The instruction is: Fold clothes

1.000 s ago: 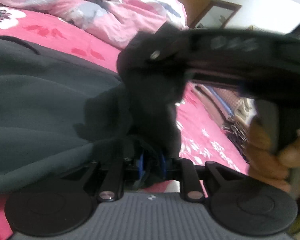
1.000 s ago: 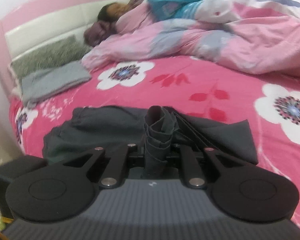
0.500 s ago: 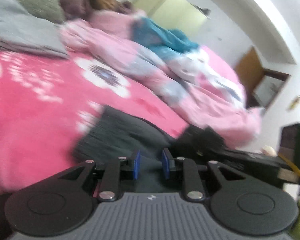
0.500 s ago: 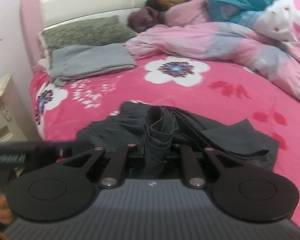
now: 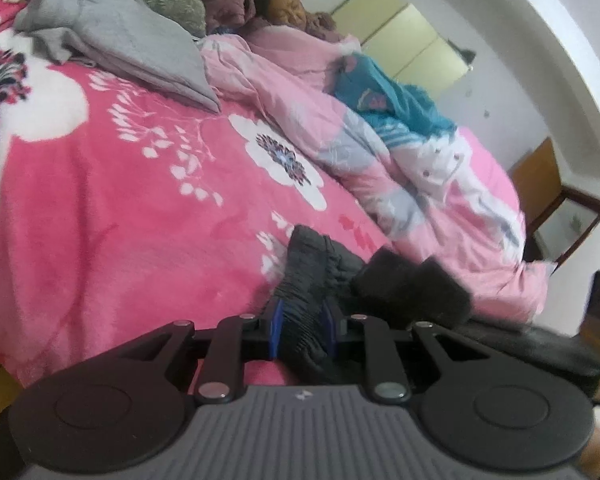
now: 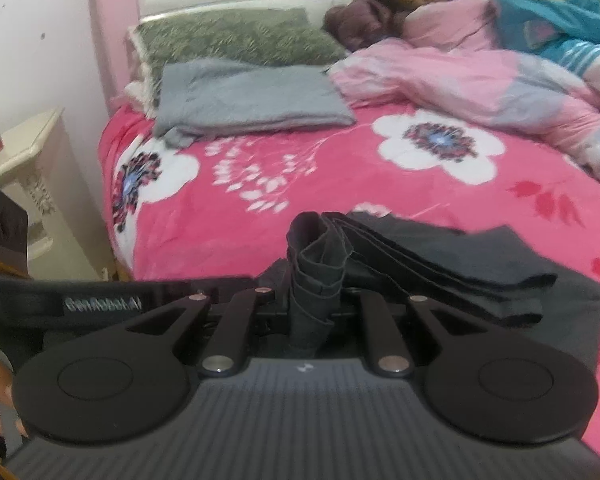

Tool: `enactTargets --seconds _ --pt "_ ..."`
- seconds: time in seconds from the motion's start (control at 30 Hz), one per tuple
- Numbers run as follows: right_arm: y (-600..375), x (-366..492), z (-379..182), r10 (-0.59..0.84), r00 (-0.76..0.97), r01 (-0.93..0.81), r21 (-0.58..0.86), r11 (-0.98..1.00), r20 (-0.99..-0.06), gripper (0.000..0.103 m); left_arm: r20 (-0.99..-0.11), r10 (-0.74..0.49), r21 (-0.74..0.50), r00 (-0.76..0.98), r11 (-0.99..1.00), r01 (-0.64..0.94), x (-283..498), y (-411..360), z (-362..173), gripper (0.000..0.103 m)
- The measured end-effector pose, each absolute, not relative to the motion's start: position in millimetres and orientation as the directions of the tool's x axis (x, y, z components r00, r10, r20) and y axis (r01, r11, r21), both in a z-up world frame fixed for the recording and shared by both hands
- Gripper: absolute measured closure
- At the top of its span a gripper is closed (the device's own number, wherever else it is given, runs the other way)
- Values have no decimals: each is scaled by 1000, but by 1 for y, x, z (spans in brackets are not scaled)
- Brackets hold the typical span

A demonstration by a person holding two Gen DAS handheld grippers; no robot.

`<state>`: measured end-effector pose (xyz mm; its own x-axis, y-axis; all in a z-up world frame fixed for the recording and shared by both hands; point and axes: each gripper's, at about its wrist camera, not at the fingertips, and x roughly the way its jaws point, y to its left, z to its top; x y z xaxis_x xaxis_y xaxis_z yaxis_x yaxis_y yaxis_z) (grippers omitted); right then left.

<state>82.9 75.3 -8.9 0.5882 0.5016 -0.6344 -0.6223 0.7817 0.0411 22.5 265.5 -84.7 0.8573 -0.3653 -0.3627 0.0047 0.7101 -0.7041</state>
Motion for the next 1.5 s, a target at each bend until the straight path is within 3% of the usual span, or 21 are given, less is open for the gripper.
enactTargets --seconds 0.13,0.27,0.37,0.5,0.6,0.8,0.93,1.1,1.13,1.23,1.5 --pt "91 83 -23 480 577 -636 5 772 -661 89 -283 -411 -787 867 616 35 15 282 -93 77" --pt "96 89 -24 501 548 -638 52 768 -670 78 -263 -418 -794 869 605 51 7 289 -95 75" --pt "88 104 -20 556 484 -618 186 764 -676 68 -275 -418 -786 866 616 47 0 293 -97 72" --pt "74 125 -17 663 381 -536 430 727 -645 45 -285 -443 -786 850 616 57 -6 293 -100 61" --pt "61 139 -21 742 339 -435 604 668 -578 37 -271 -483 -800 833 595 84 -9 290 -101 54" --pt "40 154 -37 863 295 -238 844 482 -410 35 -261 -534 -802 804 584 127 0 268 -93 34" --pt "28 144 -28 890 308 -241 877 415 -337 35 -311 -495 -793 811 606 67 18 259 -93 38" --pt "-27 120 -3 853 440 -243 877 415 -282 34 -409 -423 -734 809 679 -16 29 254 -94 56" --pt "-43 117 0 831 479 -226 875 428 -283 33 -439 -406 -715 801 698 -38 30 253 -95 56" --pt "-79 115 5 748 571 -161 847 506 -338 25 -470 -385 -690 794 722 -58 29 251 -97 56" --pt "-77 159 -22 656 534 -22 768 641 -532 24 -489 -364 -653 792 755 -56 26 248 -97 59"
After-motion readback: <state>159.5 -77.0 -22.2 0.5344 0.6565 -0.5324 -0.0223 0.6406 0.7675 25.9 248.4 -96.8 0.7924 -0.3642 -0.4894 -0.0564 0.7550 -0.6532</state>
